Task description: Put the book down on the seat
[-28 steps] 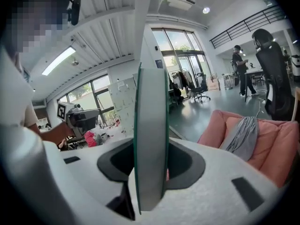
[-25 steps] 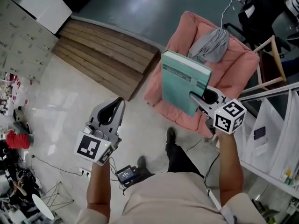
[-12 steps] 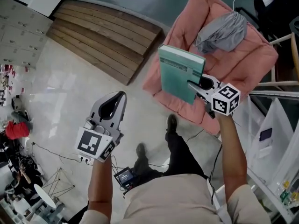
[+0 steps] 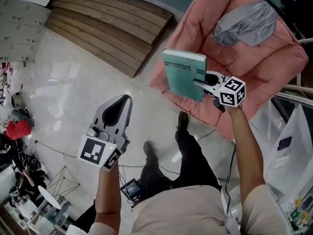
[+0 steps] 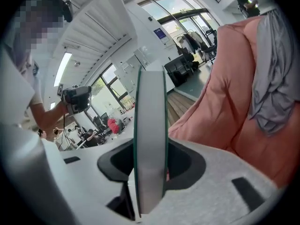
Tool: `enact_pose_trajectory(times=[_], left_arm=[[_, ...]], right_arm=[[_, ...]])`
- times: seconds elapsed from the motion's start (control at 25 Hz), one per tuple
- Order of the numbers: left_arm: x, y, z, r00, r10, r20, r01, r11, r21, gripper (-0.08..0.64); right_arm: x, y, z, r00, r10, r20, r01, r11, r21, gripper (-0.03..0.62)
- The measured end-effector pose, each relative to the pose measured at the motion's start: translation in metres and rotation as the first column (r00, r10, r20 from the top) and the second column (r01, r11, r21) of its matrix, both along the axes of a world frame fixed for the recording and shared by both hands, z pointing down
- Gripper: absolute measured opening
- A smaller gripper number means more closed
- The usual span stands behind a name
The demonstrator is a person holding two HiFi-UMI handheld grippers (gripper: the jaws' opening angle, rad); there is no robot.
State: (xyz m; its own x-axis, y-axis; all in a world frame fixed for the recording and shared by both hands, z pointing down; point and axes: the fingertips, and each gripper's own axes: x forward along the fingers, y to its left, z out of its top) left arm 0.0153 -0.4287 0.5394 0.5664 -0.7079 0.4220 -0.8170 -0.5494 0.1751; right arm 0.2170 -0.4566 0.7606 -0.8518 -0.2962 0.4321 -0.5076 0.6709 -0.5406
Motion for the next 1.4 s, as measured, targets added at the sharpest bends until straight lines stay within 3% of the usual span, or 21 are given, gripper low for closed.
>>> enact_pose_trajectory(times=[0.2,0.36,0.48,0.68,0.8,0.84,0.92,1.2,1.4], left_arm=[[-0.007,0.0,0.025,1.0,-0.025,0.005,0.026,0.999,-0.027,0.02],[-0.011,0.0,0.042,0.999,-0.042,0.003,0.042,0.998,-0.041,0.02],[-0.013,0.0,0.051,0.999,-0.049,0.0,0.049,0.997,-0.052,0.02],[-0.017,0.0,0.059,0.998,-0.055,-0.001,0.055,0.996,-0.064,0.02],[-0.017,0.001,0.061,0.999,-0.053,0.001,0.053,0.997,-0.062,0.02],[-0.018,0.001,0.061,0.999,-0.052,0.002,0.052,0.997,-0.061,0.02],[-0.019,0.001,0.059,0.999,-0.051,0.003,0.052,0.997,-0.06,0.02],[-0.038,0.006,0.03,0.999,-0.047,-0.007,0.046,0.999,-0.024,0.02],[-0.064,0.021,-0.008,0.998,-0.07,0.001,0.071,0.997,-0.012,0.02]], right_arm=[[-0.007,-0.004,0.053,0.999,-0.048,0.007,0.048,0.998,-0.031,0.155],[-0.004,-0.018,0.08,0.999,-0.027,0.02,0.028,0.998,-0.048,0.157],[0.007,-0.035,0.1,1.0,0.002,-0.008,-0.003,0.998,-0.069,0.202],[0.025,-0.059,0.134,0.987,0.083,-0.138,-0.095,0.992,-0.084,0.274],[0.034,-0.063,0.155,0.955,0.119,-0.271,-0.145,0.986,-0.079,0.302],[0.036,-0.063,0.162,0.941,0.126,-0.313,-0.159,0.984,-0.082,0.34],[0.038,-0.062,0.17,0.913,0.148,-0.381,-0.194,0.977,-0.085,0.333],[0.047,-0.066,0.134,0.819,0.281,-0.5,-0.32,0.947,0.009,0.34],[0.032,-0.063,0.037,0.825,0.371,-0.426,-0.343,0.928,0.142,0.252]])
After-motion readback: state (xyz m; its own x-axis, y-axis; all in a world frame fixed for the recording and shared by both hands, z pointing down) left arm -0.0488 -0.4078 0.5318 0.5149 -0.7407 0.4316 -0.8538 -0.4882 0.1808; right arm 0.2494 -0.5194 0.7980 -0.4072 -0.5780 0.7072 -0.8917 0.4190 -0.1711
